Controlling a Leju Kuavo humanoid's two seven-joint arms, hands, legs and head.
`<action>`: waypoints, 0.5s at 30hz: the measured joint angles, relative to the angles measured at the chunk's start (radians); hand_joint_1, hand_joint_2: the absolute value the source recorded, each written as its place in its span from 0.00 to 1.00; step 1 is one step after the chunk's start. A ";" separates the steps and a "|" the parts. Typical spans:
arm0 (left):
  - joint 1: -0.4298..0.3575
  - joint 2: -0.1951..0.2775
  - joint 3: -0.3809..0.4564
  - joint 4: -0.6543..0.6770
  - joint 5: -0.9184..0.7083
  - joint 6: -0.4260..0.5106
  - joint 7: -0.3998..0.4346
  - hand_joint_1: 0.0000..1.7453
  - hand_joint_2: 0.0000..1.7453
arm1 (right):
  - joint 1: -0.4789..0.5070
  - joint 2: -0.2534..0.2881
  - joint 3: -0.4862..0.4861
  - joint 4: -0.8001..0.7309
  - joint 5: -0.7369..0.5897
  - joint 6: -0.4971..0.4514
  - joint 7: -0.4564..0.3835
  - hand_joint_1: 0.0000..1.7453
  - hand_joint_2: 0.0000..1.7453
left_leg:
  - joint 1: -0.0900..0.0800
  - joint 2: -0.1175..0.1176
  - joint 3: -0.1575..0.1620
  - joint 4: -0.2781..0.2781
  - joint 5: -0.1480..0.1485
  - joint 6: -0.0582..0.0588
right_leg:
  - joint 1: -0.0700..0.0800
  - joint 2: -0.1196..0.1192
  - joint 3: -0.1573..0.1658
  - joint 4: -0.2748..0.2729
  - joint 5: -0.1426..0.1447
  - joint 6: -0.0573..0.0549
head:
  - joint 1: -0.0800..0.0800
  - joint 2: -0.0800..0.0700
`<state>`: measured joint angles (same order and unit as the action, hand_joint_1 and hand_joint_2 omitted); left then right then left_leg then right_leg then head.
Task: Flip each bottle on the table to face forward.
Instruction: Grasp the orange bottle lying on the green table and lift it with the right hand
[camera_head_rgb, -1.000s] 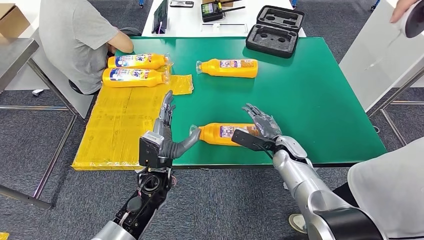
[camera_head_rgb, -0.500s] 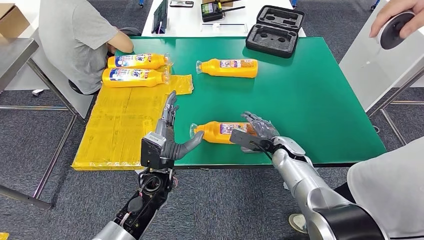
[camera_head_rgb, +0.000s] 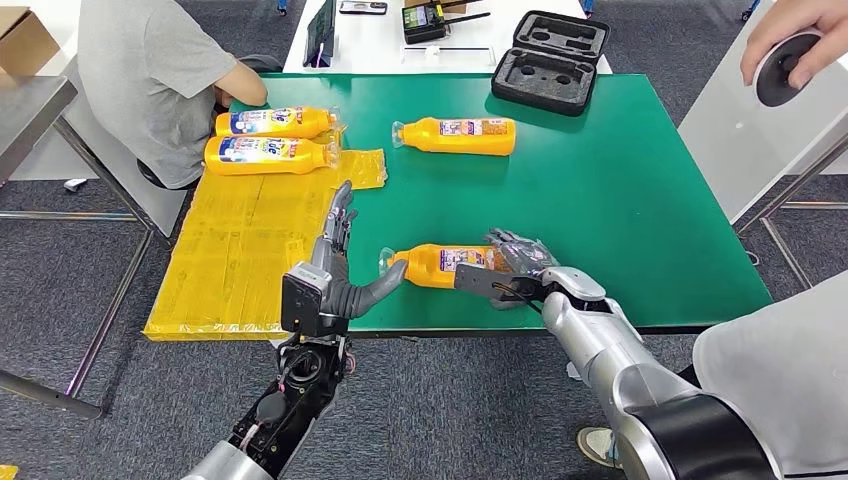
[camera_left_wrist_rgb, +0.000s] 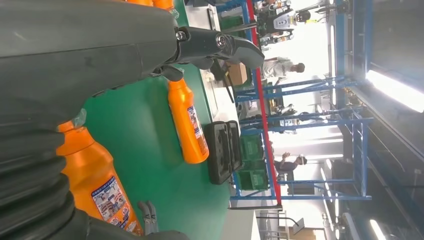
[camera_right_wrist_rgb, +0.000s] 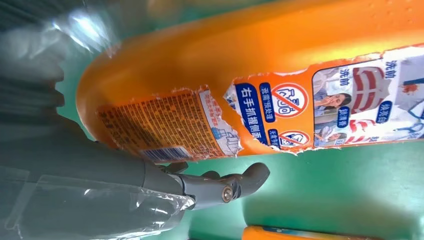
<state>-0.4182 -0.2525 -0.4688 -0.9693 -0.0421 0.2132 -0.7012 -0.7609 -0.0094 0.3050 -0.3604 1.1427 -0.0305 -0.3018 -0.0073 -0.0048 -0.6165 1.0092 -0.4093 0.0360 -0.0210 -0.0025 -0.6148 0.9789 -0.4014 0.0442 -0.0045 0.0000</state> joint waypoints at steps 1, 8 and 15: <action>-0.001 0.000 -0.001 0.001 0.000 -0.001 0.000 0.00 1.00 | -0.002 0.000 0.006 0.002 0.003 0.002 0.004 0.00 1.00 | 0.000 0.000 0.000 0.000 0.000 0.000 | 0.000 0.000 0.000 0.000 0.000 0.000 | 0.000 0.000; -0.004 0.000 -0.002 0.003 0.002 -0.004 0.000 0.00 1.00 | -0.009 0.001 0.024 0.009 0.004 0.019 0.008 0.81 1.00 | 0.000 0.000 0.000 0.000 0.000 0.000 | 0.000 0.000 0.000 0.000 0.000 0.000 | 0.000 0.000; -0.012 -0.002 -0.002 0.016 0.015 -0.013 0.000 0.00 1.00 | -0.034 -0.009 0.009 0.020 -0.105 0.198 -0.053 1.00 1.00 | 0.000 0.000 0.001 0.000 0.000 0.000 | 0.000 0.000 0.000 0.000 0.000 0.000 | 0.000 0.000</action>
<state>-0.4305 -0.2546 -0.4711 -0.9537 -0.0273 0.2004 -0.7012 -0.7950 -0.0188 0.3142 -0.3402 1.0381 0.1671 -0.3546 -0.0073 -0.0044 -0.6158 1.0092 -0.4093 0.0360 -0.0210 -0.0023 -0.6149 0.9787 -0.4014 0.0442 -0.0043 0.0000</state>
